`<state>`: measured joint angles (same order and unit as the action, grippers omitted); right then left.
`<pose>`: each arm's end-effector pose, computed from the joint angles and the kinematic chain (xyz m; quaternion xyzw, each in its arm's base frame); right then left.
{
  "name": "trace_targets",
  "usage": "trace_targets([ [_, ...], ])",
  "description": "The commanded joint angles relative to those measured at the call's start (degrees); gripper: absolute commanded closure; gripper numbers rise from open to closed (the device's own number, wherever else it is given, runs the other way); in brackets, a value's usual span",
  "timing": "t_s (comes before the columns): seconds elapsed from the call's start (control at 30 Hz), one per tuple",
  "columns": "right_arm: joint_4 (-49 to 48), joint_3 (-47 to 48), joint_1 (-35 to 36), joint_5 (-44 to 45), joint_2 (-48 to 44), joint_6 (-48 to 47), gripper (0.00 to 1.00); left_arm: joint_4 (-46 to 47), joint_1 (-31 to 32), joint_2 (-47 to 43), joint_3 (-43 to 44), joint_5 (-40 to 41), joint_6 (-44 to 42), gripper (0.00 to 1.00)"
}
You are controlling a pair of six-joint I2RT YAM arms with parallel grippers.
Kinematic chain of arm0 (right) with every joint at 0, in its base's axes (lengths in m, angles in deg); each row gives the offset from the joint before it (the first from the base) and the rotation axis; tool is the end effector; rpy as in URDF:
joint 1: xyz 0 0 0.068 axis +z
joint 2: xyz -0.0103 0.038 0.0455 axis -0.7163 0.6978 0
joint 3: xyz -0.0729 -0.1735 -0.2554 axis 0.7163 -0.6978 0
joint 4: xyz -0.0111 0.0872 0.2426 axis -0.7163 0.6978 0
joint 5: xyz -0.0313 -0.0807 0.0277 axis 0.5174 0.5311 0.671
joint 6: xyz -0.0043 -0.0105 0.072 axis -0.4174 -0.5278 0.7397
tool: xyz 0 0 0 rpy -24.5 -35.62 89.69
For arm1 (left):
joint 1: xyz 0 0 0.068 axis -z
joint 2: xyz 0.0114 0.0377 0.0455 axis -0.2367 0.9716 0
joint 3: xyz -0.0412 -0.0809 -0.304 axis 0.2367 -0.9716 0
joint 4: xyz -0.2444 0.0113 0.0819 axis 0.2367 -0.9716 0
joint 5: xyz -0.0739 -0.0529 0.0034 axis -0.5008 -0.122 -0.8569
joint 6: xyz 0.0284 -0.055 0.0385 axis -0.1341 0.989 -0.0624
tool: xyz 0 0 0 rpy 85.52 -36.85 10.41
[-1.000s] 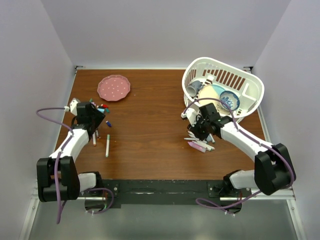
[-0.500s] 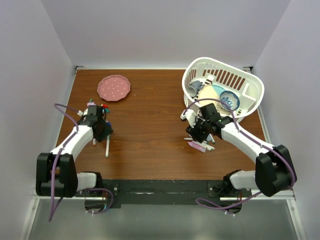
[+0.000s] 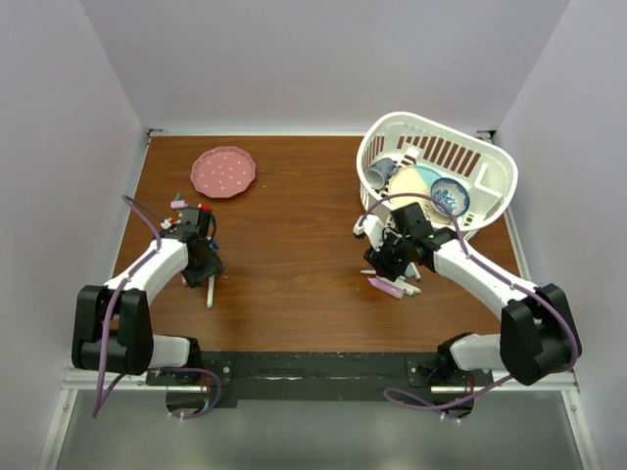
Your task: Open the pen caps
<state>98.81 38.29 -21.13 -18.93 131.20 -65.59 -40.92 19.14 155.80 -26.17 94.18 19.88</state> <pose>0.2206 0.1182 0.2322 -0.4777 0.8297 0.1106 0.2668 0.2183 -0.0090 0.1969 -0.3228 0.9312 0.0318 0.1661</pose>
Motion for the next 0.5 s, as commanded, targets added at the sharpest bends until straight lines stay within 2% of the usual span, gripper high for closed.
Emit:
trace_targets([
  [0.0,0.6,2.1,-0.1,-2.5,-2.6,-1.1,0.52,-0.2,0.4,0.4,-1.1,-3.0,-2.0,0.58],
  [0.1,0.7,2.0,-0.2,-3.4,-3.0,-1.0,0.52,0.5,0.5,0.5,-1.9,-4.5,-2.1,0.67],
  [0.37,1.2,2.1,-0.1,-7.4,-5.4,-0.8,0.51,1.2,1.0,3.2,-3.6,-9.5,-2.2,0.73],
  [0.43,1.5,2.1,-0.1,-9.7,-6.1,-0.8,0.51,2.3,1.4,3.1,-4.4,-13.9,-3.1,0.82],
  [0.47,1.6,2.1,-0.1,-10.8,-6.2,-0.7,0.51,3.8,1.8,2.7,-4.7,-15.6,-3.3,0.90],
])
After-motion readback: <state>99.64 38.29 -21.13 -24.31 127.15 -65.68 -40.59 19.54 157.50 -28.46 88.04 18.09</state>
